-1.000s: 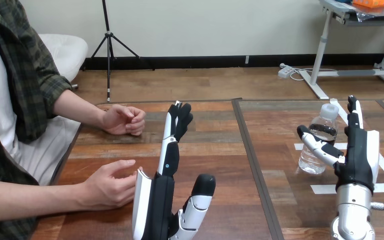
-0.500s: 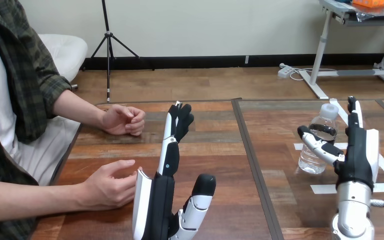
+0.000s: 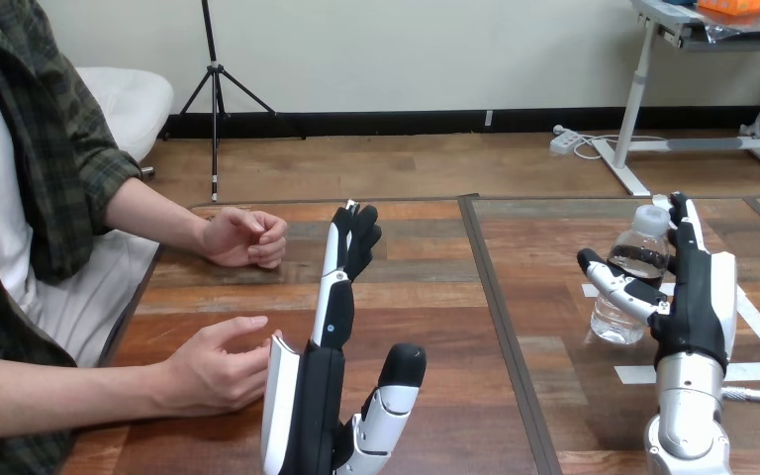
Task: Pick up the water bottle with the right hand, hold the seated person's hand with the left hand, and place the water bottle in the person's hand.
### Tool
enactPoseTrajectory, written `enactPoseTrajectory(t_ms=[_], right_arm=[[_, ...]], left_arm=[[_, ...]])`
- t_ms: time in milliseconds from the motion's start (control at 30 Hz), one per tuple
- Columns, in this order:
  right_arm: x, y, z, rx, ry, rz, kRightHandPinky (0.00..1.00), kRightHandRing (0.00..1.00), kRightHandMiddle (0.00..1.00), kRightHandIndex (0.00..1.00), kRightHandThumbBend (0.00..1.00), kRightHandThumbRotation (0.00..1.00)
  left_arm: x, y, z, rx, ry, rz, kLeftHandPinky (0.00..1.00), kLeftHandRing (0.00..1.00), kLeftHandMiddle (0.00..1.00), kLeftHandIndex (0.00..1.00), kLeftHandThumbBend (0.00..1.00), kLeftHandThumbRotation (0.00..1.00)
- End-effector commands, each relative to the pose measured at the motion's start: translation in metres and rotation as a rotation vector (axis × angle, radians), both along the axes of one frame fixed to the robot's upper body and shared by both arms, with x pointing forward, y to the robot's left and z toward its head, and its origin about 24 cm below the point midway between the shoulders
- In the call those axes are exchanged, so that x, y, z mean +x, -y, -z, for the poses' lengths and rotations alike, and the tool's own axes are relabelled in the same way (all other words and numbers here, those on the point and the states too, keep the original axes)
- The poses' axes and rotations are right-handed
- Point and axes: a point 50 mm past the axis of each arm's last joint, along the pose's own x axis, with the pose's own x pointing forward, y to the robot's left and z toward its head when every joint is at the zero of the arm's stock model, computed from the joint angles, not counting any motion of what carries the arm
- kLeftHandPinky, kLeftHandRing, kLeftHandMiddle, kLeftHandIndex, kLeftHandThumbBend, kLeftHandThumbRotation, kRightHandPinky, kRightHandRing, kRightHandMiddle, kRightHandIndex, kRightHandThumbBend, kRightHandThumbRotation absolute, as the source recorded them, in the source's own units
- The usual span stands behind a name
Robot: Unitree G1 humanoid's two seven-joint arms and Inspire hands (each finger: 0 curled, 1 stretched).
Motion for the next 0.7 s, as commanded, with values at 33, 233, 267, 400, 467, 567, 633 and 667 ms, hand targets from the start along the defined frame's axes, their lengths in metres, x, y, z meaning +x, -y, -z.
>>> enactPoseTrajectory(t_ms=[33, 233, 267, 400, 467, 567, 633, 667], right_arm=[[0.0219, 0.0013, -0.0271, -0.027, 0.081, -0.012, 0.88, 0.94, 0.96, 0.96, 0.65, 0.00], [0.0233, 0.0010, -0.0255, -0.004, 0.074, -0.017, 0.88, 0.93, 0.95, 0.96, 0.65, 0.00], [0.0235, 0.0010, -0.0255, -0.003, 0.073, -0.018, 0.88, 0.94, 0.95, 0.95, 0.65, 0.00], [0.0251, 0.0010, -0.0245, 0.004, 0.060, -0.019, 0.89, 0.94, 0.96, 0.95, 0.65, 0.00], [0.0258, 0.0011, -0.0241, 0.006, 0.055, -0.018, 0.89, 0.95, 0.96, 0.95, 0.65, 0.00], [0.0268, 0.0010, -0.0234, 0.023, 0.051, -0.014, 0.89, 0.95, 0.96, 0.95, 0.66, 0.00], [0.0276, 0.0011, -0.0228, 0.020, 0.043, -0.014, 0.90, 0.95, 0.96, 0.95, 0.66, 0.00], [0.0278, 0.0011, -0.0227, 0.018, 0.041, -0.014, 0.90, 0.95, 0.96, 0.95, 0.66, 0.00]], left_arm=[[-0.0053, 0.0009, -0.0017, -0.034, -0.004, -0.014, 0.92, 0.94, 0.96, 1.00, 0.55, 1.00], [-0.0057, 0.0007, -0.0013, -0.034, -0.009, -0.018, 0.93, 0.94, 0.96, 1.00, 0.55, 1.00], [-0.0058, 0.0008, -0.0012, -0.034, -0.010, -0.018, 0.93, 0.93, 0.96, 1.00, 0.56, 1.00], [-0.0055, 0.0005, -0.0011, -0.030, -0.008, -0.020, 0.93, 0.93, 0.96, 1.00, 0.56, 1.00], [-0.0053, 0.0004, -0.0011, -0.027, -0.006, -0.023, 0.93, 0.93, 0.96, 1.00, 0.56, 1.00], [-0.0056, 0.0005, -0.0008, -0.029, -0.010, -0.024, 0.93, 0.93, 0.95, 1.00, 0.56, 1.00], [-0.0061, 0.0008, -0.0008, -0.031, -0.014, -0.024, 0.93, 0.93, 0.95, 1.00, 0.57, 1.00], [-0.0063, 0.0008, -0.0008, -0.031, -0.015, -0.024, 0.93, 0.93, 0.96, 1.00, 0.57, 1.00]])
